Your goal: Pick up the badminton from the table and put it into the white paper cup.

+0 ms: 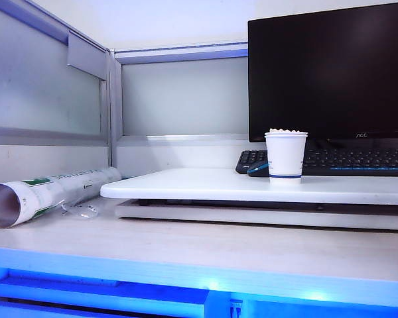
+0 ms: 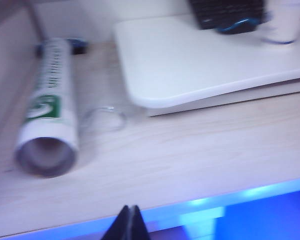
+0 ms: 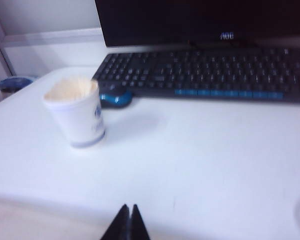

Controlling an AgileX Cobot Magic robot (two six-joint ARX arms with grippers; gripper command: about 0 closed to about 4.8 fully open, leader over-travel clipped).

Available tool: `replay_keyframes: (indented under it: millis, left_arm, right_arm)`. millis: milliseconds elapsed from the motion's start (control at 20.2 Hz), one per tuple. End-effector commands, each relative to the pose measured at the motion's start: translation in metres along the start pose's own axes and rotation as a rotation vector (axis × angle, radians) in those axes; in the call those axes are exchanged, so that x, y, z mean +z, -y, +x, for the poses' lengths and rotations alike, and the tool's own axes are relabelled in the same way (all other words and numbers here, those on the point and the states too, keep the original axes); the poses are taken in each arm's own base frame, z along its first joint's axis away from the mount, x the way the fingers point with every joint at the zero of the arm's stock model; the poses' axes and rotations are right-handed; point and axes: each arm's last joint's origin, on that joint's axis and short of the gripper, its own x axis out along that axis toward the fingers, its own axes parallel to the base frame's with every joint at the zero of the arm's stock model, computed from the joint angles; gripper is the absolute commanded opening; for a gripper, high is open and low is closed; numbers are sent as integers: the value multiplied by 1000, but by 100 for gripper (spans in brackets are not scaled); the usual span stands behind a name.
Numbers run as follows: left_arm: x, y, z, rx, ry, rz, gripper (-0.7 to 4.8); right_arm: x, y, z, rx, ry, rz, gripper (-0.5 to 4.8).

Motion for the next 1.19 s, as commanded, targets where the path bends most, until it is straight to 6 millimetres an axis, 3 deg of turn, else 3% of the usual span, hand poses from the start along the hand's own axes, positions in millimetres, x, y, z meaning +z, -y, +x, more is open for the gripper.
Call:
replay_keyframes:
  millis: [49,643,1188]
  left_arm:
    - [-3,-1,1,37,-16,19,-5]
    - [-5,-5,1,168,-37,4,-5]
    - [-6,-6,0,228,-54,4,-4]
  right_arm:
    - [-19,0,-10,-5,-20,12,-2]
    - [-35,-4,-37,-8,-86,-12,-2]
    - [-35,-5,-38,14,-84,-4,-1]
